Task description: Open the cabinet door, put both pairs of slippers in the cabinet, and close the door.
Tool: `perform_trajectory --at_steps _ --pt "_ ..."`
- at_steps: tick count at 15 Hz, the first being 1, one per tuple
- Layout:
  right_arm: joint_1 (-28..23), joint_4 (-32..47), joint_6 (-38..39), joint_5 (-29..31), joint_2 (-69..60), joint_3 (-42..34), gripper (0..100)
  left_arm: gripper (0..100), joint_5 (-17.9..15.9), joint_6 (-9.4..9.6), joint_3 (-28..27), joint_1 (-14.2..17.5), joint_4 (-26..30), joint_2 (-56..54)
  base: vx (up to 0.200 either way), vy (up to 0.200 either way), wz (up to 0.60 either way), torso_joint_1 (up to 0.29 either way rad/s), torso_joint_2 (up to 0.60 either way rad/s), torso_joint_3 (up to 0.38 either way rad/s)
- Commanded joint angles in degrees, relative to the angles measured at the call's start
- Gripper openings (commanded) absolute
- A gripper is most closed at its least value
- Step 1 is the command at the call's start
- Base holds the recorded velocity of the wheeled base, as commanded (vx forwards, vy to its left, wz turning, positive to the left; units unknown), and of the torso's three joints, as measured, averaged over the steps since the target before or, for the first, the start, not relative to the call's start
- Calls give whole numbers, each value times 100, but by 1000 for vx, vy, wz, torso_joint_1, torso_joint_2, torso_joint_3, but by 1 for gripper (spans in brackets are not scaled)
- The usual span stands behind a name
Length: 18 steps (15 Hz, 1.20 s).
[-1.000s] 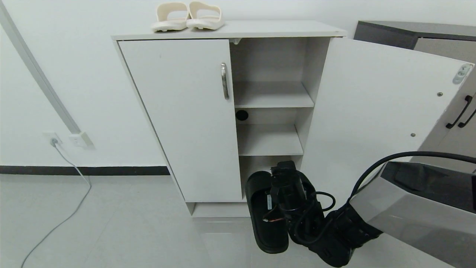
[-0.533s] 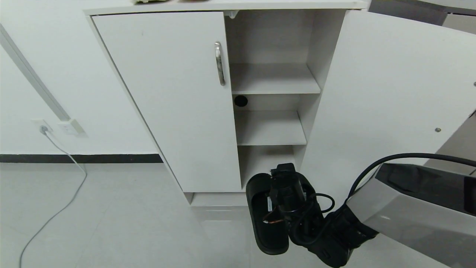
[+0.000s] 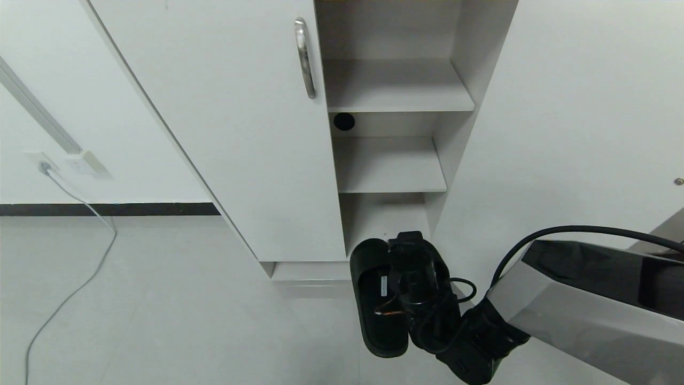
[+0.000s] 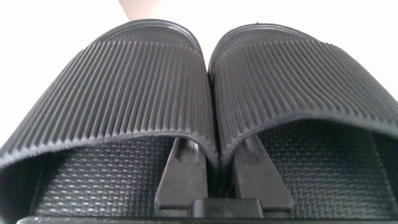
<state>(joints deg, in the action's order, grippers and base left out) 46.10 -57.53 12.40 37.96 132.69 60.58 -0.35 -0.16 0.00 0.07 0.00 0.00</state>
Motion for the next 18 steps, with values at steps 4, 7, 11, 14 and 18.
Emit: perform_trajectory --at_steps 4,7,11,14,18 --pt "4 -1349 -835 45 -130 -292 0 0 0 -2 0 1 0 9 0 0 0 -1 -1 -14" --pt "13 -2193 -1556 71 -200 -441 0 0 0 -2 0 1 0 9 0 0 0 0 0 0" --pt "4 -2184 -1565 71 -253 -441 0 0 0 -2 0 1 0 9 0 0 0 0 0 0" --pt "-14 -2166 -1565 177 -235 -424 0 0 0 -11 0 1 0 9 67 0 0 2 -2 1" --pt "-23 -2140 -1565 177 -226 -415 0 0 0 -2 0 1 0 9 200 0 0 2 1 2"
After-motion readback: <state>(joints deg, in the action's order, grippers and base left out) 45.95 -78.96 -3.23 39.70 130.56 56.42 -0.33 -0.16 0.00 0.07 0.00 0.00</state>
